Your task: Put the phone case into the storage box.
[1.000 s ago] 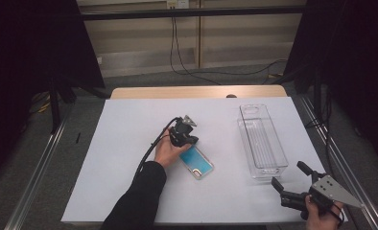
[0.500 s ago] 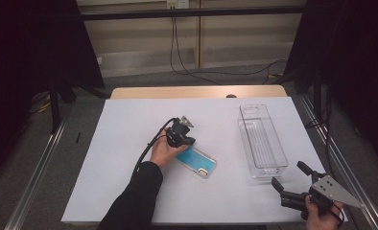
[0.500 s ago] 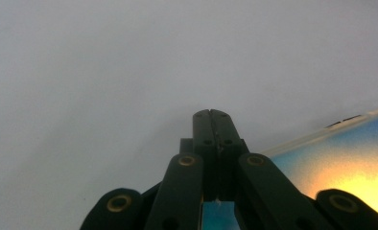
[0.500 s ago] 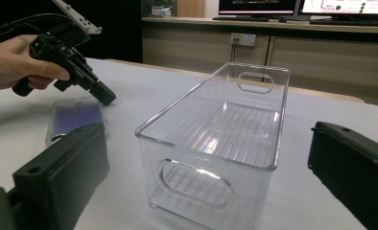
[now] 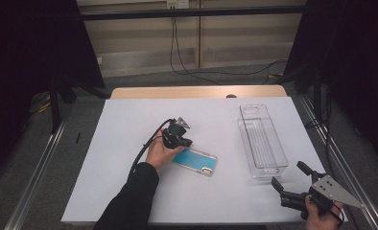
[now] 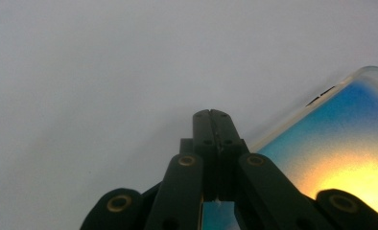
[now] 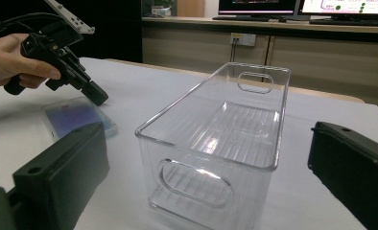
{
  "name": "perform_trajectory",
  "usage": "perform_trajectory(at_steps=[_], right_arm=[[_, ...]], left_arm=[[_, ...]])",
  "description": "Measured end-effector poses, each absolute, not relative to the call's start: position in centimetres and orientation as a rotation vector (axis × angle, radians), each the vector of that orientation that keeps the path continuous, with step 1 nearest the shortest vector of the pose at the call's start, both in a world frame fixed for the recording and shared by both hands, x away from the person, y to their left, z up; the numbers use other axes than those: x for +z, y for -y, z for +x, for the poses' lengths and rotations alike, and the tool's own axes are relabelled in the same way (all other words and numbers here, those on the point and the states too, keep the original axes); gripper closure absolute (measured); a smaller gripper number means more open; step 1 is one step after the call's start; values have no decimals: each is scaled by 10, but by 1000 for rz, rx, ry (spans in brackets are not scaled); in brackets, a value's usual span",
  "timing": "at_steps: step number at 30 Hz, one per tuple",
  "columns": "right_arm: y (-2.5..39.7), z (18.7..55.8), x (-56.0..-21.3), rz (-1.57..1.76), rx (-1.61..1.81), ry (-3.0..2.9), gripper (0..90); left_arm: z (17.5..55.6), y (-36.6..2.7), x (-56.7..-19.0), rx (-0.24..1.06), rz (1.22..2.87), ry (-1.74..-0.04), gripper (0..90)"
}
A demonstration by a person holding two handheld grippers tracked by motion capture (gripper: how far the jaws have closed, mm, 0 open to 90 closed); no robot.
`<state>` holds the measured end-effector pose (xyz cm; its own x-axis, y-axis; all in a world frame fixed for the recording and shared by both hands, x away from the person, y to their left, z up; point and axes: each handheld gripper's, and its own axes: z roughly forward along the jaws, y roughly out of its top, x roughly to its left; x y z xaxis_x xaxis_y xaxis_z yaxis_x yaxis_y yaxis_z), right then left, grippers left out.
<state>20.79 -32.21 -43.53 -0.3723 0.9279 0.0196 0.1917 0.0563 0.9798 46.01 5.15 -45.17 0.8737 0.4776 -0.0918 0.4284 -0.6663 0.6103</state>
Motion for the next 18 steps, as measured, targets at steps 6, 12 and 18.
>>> perform_trajectory(at_steps=[6,12,18], right_arm=[[322,208,-435,1138,1371,-1653,0],[322,208,-435,1138,1370,-1653,0],[322,208,-435,1138,1369,-1651,0]], left_arm=[[458,-54,-451,95,2397,-654,900],[455,-59,-451,82,2393,-665,900],[452,-65,-451,72,2383,-670,900]])
